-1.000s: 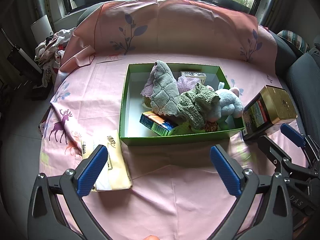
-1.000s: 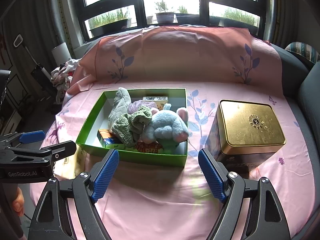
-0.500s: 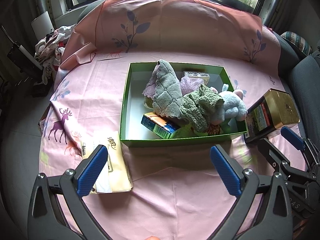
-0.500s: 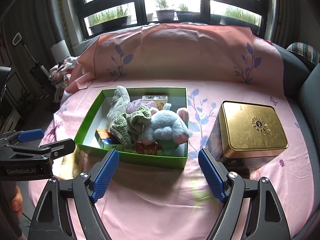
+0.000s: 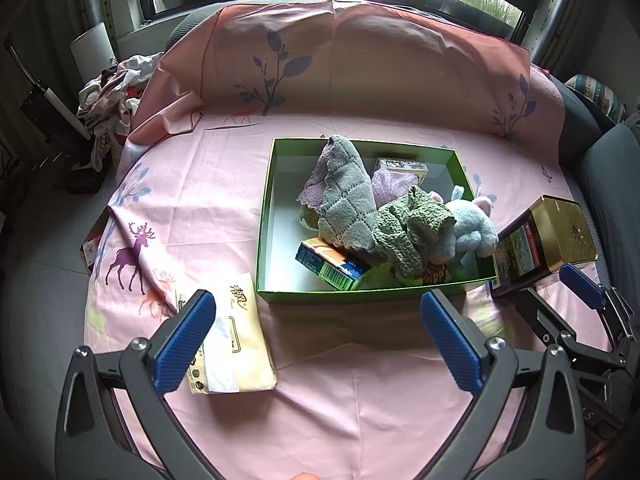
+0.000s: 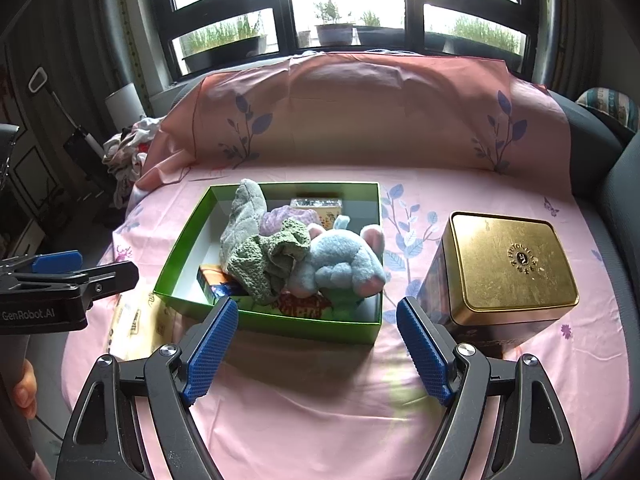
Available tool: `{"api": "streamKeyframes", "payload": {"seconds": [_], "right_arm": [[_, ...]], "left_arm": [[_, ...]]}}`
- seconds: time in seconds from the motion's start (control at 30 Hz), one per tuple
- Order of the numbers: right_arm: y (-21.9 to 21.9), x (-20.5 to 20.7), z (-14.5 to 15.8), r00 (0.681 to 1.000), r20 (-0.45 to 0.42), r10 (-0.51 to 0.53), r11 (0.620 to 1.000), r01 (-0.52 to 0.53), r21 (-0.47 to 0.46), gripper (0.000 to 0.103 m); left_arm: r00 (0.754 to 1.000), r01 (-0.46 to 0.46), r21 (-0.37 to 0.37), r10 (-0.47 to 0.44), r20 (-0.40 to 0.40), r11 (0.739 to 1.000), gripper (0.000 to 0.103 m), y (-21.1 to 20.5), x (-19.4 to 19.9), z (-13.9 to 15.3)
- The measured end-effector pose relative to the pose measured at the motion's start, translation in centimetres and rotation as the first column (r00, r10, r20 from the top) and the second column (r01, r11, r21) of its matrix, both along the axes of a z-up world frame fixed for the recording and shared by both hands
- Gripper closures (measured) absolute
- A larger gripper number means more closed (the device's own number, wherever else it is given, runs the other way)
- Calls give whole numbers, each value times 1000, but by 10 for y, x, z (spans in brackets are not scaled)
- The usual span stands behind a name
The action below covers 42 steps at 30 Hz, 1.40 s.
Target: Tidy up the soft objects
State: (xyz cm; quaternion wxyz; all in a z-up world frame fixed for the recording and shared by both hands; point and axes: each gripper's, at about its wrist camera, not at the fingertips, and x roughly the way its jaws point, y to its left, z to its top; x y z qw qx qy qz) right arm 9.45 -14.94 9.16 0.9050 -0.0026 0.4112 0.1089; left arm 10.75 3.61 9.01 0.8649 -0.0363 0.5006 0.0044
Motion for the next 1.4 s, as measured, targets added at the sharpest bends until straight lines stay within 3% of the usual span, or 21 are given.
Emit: {"api": "streamKeyframes", "payload": {"seconds": [0.7,1.4], "right_arm": [[-5,4,-10,999,-22,-28,999,27,-24,21],[-6,5,-11,999,-23,-25,999,24,-24,21]], "left_arm": [[1000,18,57,-18,4,998,1,-16,6,-14],[1000,21,54,-20,-7,998,1,-18,7,-20]]}}
